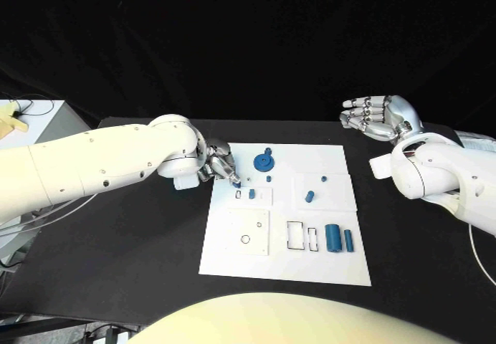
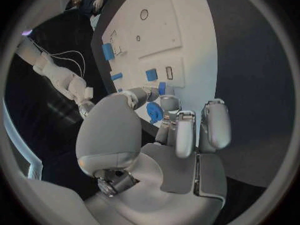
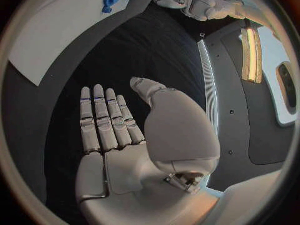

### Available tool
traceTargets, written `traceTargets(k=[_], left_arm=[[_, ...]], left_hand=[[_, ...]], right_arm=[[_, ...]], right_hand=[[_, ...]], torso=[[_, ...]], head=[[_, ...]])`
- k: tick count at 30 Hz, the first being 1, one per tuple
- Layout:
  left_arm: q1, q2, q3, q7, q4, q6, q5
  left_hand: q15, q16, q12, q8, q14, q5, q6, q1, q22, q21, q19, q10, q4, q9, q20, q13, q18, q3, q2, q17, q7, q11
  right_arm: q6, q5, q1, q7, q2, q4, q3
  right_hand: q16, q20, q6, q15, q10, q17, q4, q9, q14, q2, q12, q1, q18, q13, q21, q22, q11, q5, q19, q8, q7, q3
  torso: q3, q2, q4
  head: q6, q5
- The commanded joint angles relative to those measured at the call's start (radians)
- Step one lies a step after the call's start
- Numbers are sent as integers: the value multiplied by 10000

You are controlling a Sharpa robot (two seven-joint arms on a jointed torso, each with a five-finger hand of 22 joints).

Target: Assemble the parts on the task board

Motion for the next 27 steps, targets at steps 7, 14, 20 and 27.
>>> traceTargets(k=[7,14,20,27], left_arm=[[-168,105,-75,14,-16,4,-101],[-235,175,-89,10,-21,10,-98],[-249,191,-92,6,-31,56,-109],[-255,185,-94,-3,-31,125,-124]], left_hand=[[-77,46,38,36,1036,39,273,-19,4,56,62,93,-1682,521,-33,26,-56,1770,79,2563,-168,3],[-79,46,43,36,1036,43,279,-32,9,59,66,104,-1681,523,-35,39,-57,1779,77,2563,-170,1],[-79,46,43,36,1036,43,279,-32,9,59,66,104,-1681,523,-35,39,-57,1779,77,2563,-170,1],[-79,46,43,36,1036,43,279,-32,9,59,66,104,-1681,523,-35,39,-57,1779,77,2563,-170,1]], right_arm=[[94,3,-11,88,1,5,2],[117,3,-13,76,0,7,2],[111,3,-13,86,3,8,2],[96,4,-15,106,0,7,2]], right_hand=[[-24,8,65,73,61,-15,21,0,-9,29,-39,-49,121,0,-20,-10,41,-10,-53,-24,549,-42],[-24,8,65,73,61,-15,21,0,-9,29,-39,-49,121,0,-20,-10,41,-10,-53,-24,549,-42],[-24,8,65,73,61,-15,21,0,-9,29,-39,-49,121,0,-20,-10,41,-10,-53,-24,549,-42],[-21,10,83,74,67,-45,24,-13,-4,35,-45,-69,122,-2,-14,-56,42,-1,-57,-36,549,-63]], torso=[[-14,11,-3],[-18,13,9],[-16,7,7],[-16,3,-3]], head=[[1,-26],[1,-24],[1,-16],[1,0]])
